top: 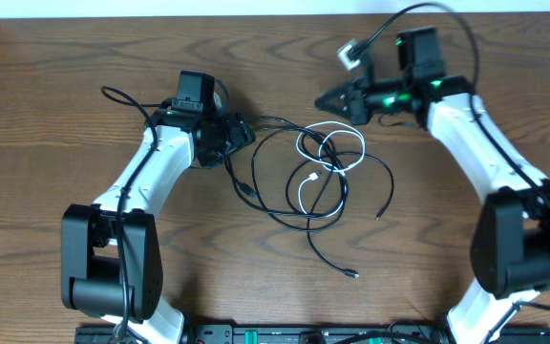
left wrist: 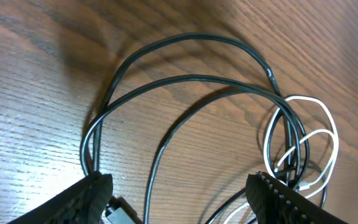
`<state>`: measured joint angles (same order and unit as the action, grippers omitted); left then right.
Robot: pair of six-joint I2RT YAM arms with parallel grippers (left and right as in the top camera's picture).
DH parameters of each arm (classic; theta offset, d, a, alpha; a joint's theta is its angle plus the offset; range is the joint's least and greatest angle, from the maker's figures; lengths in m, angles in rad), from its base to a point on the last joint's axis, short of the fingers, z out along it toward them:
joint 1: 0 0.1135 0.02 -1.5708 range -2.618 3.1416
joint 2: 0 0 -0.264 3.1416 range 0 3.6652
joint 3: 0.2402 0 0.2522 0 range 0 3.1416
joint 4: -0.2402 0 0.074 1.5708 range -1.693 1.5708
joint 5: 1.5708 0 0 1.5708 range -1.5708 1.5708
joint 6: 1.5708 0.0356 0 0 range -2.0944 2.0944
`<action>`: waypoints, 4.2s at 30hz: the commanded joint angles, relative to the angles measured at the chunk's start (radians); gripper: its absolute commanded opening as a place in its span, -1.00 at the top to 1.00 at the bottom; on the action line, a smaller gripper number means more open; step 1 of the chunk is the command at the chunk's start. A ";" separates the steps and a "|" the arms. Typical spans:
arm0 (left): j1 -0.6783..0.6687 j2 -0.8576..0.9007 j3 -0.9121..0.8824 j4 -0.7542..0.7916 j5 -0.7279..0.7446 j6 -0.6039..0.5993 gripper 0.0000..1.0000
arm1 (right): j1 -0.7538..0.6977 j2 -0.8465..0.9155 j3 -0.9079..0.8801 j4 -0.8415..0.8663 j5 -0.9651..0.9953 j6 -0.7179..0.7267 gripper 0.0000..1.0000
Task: Untangle cables
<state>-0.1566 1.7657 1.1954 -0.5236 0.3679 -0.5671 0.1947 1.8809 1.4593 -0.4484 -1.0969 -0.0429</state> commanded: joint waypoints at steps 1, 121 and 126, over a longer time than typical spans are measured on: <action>0.002 0.006 0.005 0.020 0.072 0.051 -0.47 | -0.006 -0.005 0.003 -0.006 -0.138 0.065 0.98; -0.058 -0.035 0.043 0.072 0.063 0.114 0.86 | 0.062 0.057 0.349 -0.431 0.591 0.072 0.93; -0.058 -0.235 0.046 0.161 0.139 0.113 0.85 | 0.072 0.097 0.343 -0.421 0.602 0.071 0.55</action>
<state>-0.2176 1.6623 1.1980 -0.3843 0.4301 -0.4667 0.2562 1.9369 1.8145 -0.8703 -0.5148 0.0395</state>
